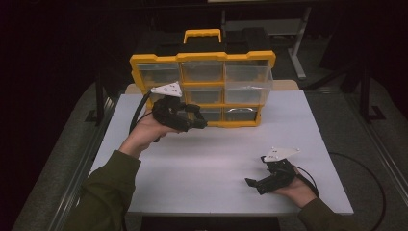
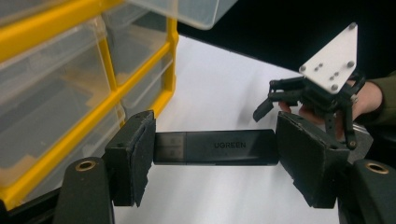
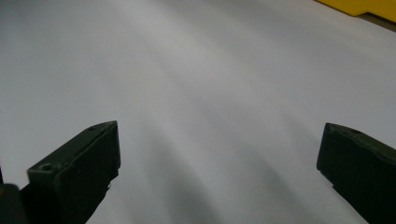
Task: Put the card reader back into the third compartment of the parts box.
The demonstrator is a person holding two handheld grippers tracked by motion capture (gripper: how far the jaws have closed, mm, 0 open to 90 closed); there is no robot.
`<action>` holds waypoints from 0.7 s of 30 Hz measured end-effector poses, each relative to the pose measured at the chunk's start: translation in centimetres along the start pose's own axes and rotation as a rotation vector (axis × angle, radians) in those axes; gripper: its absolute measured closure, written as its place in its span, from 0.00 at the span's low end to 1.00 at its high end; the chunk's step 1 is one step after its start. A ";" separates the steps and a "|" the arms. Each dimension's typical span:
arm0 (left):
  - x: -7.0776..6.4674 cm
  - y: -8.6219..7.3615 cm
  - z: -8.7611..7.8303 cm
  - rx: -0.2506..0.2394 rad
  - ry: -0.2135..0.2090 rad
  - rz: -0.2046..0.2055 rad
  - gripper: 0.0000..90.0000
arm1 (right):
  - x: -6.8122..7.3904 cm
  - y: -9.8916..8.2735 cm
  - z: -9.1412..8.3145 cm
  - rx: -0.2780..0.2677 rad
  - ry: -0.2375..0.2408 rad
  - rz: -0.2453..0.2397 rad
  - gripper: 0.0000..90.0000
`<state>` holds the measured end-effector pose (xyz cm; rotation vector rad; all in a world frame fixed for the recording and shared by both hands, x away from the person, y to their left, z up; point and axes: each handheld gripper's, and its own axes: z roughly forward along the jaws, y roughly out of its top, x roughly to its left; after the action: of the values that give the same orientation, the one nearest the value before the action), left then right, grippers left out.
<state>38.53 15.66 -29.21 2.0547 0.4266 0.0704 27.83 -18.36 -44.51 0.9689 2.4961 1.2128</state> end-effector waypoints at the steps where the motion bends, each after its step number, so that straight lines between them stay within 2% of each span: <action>1: 0.0 0.2 0.0 -0.004 0.000 -0.001 0.34 | 0.0 0.0 0.0 0.000 0.000 0.000 0.00; 21: 0.1 5.3 -1.9 -0.050 0.006 0.051 0.34 | 0.0 0.0 0.0 -0.002 0.000 0.005 0.00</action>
<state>39.57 14.94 -23.77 2.0170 0.3720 0.1167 27.84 -18.38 -44.47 0.9749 2.4936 1.2173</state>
